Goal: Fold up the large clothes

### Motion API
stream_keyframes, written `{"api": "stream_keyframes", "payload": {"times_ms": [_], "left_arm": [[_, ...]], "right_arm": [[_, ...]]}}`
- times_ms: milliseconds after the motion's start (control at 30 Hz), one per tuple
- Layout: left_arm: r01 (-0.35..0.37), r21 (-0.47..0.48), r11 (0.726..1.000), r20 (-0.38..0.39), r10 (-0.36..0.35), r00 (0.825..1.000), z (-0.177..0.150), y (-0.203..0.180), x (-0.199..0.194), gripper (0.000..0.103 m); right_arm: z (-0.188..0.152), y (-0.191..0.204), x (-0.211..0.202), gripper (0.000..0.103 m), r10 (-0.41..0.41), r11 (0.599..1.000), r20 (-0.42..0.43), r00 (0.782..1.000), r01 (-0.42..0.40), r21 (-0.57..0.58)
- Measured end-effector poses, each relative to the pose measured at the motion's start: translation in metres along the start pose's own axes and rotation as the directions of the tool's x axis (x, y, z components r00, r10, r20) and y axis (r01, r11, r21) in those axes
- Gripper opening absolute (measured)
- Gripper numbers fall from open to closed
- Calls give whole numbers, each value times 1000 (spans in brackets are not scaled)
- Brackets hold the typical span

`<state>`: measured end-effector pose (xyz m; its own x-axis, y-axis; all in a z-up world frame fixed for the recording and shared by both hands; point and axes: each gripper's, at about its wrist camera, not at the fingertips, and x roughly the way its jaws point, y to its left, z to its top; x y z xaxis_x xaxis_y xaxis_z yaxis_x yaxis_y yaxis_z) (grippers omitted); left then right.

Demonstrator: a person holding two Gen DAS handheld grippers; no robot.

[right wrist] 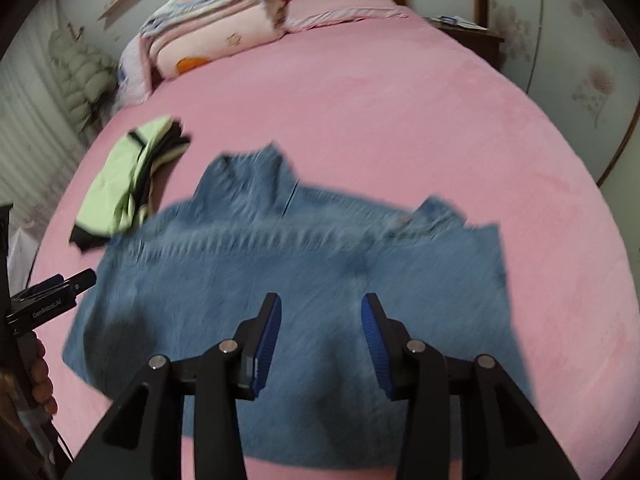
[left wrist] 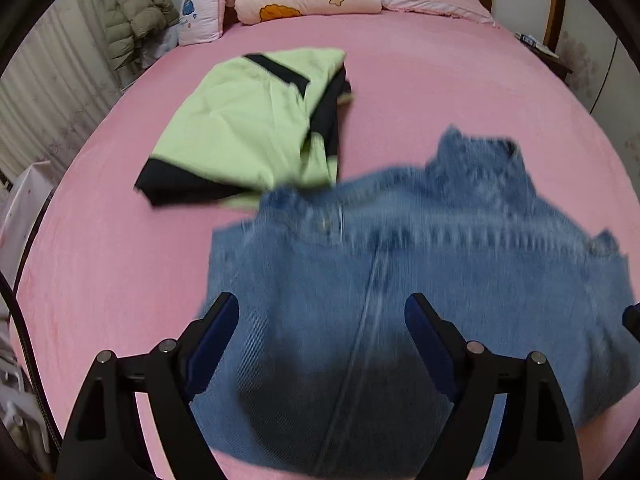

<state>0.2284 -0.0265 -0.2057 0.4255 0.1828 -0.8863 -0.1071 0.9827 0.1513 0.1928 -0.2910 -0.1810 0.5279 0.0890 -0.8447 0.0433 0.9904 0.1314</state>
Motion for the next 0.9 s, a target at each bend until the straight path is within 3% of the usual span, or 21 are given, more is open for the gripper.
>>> {"api": "stream_keyframes", "payload": {"times_ms": [200,300,400,467,500,733,900], "left_arm": [[-39,-39,998,-119,34,992,-49,7,37,85],[-21,-43,999,-102,17,995,-53,17,43,99],[-20,-71,997,-120,12,993,-49,32,52,103],[4,-115,993,-137,-20,990,-47,42,56,103],[5,-127,992,-139,-23,990,-47,45,58,103],[13,-141,990,-144,-34,989,-44,47,53,103],[51,-190,980,-114,-74,991,-40,54,32,103]], "right_arm": [[-47,-8,30,42,-126,991,-87,988,122,-46],[-59,-40,32,40,-187,982,-94,978,188,-4],[-63,-73,26,40,-174,981,-85,981,180,69],[-62,-84,24,27,-224,970,-100,969,232,78],[-62,-88,23,26,-229,968,-108,967,238,77],[-56,-84,24,28,-259,961,-152,954,270,57],[-50,-78,15,28,-203,967,-174,964,224,117]]}}
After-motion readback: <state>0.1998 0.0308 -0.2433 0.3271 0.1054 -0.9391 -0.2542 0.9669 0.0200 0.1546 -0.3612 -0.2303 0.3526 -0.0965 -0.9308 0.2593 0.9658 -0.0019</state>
